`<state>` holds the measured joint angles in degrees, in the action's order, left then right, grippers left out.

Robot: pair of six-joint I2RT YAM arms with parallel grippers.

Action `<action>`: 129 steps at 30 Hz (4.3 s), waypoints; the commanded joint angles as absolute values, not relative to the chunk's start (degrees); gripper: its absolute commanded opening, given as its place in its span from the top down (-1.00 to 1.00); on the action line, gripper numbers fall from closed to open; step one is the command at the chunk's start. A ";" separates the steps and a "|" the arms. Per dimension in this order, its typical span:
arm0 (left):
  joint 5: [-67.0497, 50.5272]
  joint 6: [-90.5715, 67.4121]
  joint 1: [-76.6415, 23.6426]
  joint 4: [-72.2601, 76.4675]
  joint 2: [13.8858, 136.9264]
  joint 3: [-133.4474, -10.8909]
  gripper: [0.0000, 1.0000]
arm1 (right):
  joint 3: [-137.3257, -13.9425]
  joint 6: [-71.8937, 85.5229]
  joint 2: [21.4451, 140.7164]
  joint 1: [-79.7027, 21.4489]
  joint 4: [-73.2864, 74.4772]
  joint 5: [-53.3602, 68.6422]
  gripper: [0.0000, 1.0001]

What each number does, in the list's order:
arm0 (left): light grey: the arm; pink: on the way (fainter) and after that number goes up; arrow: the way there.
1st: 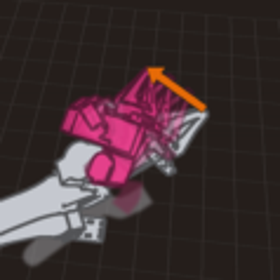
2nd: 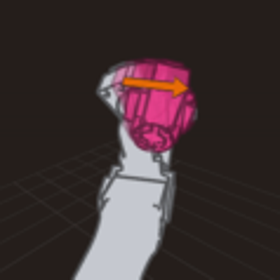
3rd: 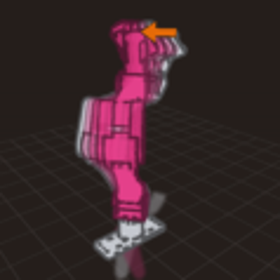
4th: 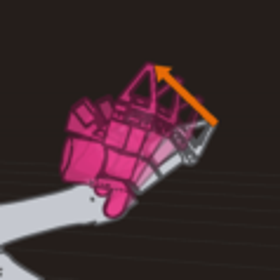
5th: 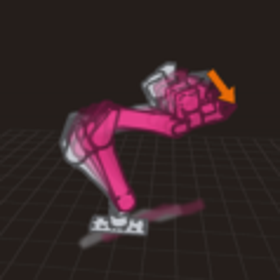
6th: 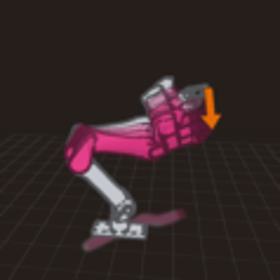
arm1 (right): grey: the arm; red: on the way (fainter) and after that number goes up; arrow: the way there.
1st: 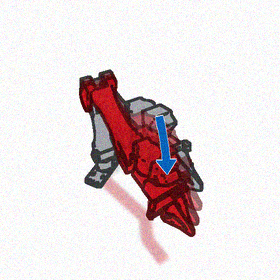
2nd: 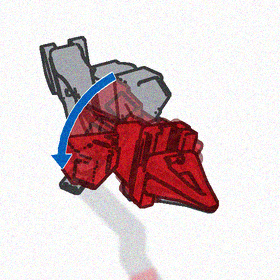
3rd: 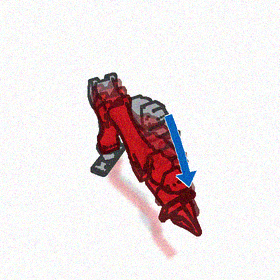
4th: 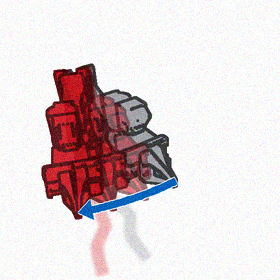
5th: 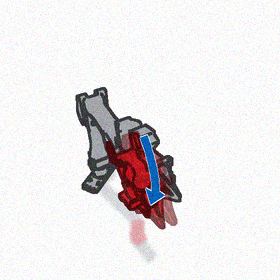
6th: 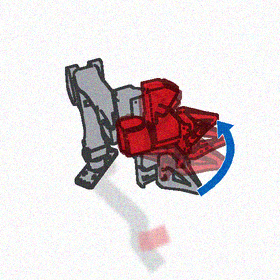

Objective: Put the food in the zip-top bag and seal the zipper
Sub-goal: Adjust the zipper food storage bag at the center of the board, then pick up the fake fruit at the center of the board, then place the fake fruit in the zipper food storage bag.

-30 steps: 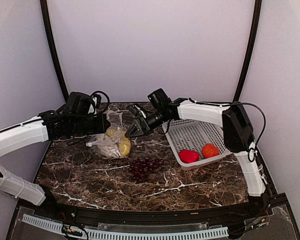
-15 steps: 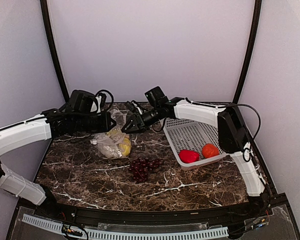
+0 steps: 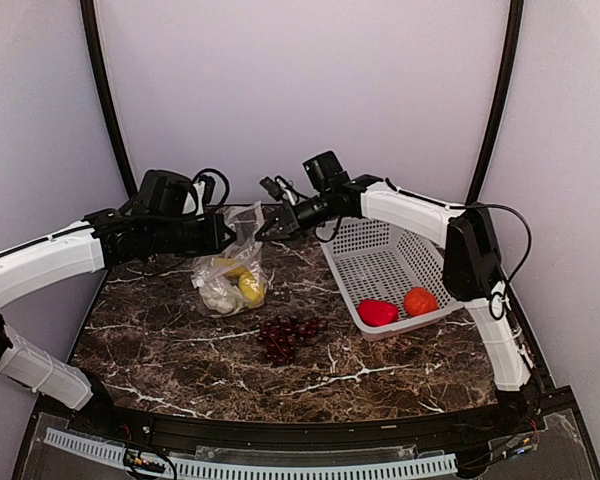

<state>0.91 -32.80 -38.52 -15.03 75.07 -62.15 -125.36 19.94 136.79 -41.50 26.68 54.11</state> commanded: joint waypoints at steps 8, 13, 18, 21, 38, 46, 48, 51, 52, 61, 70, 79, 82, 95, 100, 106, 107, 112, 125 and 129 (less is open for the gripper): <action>12.79 -23.45 -38.13 -21.52 74.85 -75.16 0.99 | -130.33 9.62 124.30 -36.87 32.07 49.30 1.00; 12.65 -20.69 -38.14 -25.32 76.71 -78.09 0.98 | -125.22 11.33 120.88 -36.94 31.70 53.67 1.00; 3.97 -23.01 -38.14 -20.25 78.55 -72.57 0.99 | -114.32 12.08 117.26 -37.60 33.61 60.03 0.94; -4.53 -24.62 -38.14 -15.31 81.26 -70.72 0.99 | -108.35 11.55 115.66 -37.64 36.09 63.87 0.92; -8.11 -24.01 -38.11 -14.06 86.29 -78.14 0.98 | -108.44 -11.83 104.45 -34.82 45.23 57.66 -0.09; -5.98 -22.86 -38.06 -15.21 87.01 -79.93 0.99 | -90.70 -35.65 99.34 -46.88 39.86 30.67 -0.41; -5.34 -23.31 -38.06 -15.39 87.48 -80.13 0.99 | -88.89 -37.53 100.47 -48.07 38.05 28.20 -0.53; -4.08 -24.24 -38.01 -16.02 88.02 -80.17 0.99 | -86.38 -41.13 101.76 -50.63 36.36 26.02 -0.66; -3.98 -24.30 -38.03 -16.14 88.04 -80.16 0.99 | -84.88 -42.56 101.93 -51.80 35.12 24.80 -0.69; -4.06 -25.22 -38.06 -15.13 87.10 -78.55 0.99 | -85.63 -48.11 108.16 -56.12 31.15 18.93 -0.97; -4.34 -25.66 -38.06 -14.63 85.73 -76.67 0.99 | -87.36 -51.51 115.45 -55.81 31.59 17.58 -0.89; -5.93 -26.03 -38.06 -14.34 84.92 -75.72 0.98 | -88.96 -52.08 120.95 -53.65 31.03 17.47 -0.76; -6.08 -26.38 -38.05 -13.97 84.72 -75.48 0.99 | -89.02 -50.80 121.69 -53.76 29.31 16.55 -0.53; -4.40 -25.45 -38.06 -13.77 85.18 -75.72 0.98 | -88.54 -46.10 111.75 -54.52 30.92 17.07 1.00; -4.29 -25.32 -38.06 -14.08 85.66 -76.76 0.99 | -90.66 -43.59 104.97 -54.66 35.58 23.33 1.00; -3.26 -24.96 -37.97 -14.30 85.18 -76.99 0.99 | -97.17 -42.03 100.09 -54.46 42.31 26.16 1.00; -3.26 -25.01 -37.92 -14.38 85.22 -76.99 0.98 | -98.57 -41.82 99.78 -54.41 43.29 25.79 1.00; -4.15 -25.53 -37.97 -14.47 85.66 -77.43 0.99 | -106.04 -41.31 99.31 -53.39 45.87 22.19 1.00; -7.68 -27.20 -37.97 -14.64 85.35 -79.39 0.98 | -116.09 -40.46 104.52 -49.13 36.06 17.19 1.00; -8.85 -27.96 -37.96 -15.03 85.03 -80.22 0.99 | -116.29 -40.54 106.35 -48.37 32.98 17.13 1.00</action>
<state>-6.90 -26.79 -38.39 -13.89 86.96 -77.93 -114.76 -41.50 104.09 -49.01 38.83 16.93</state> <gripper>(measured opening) 0.011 0.084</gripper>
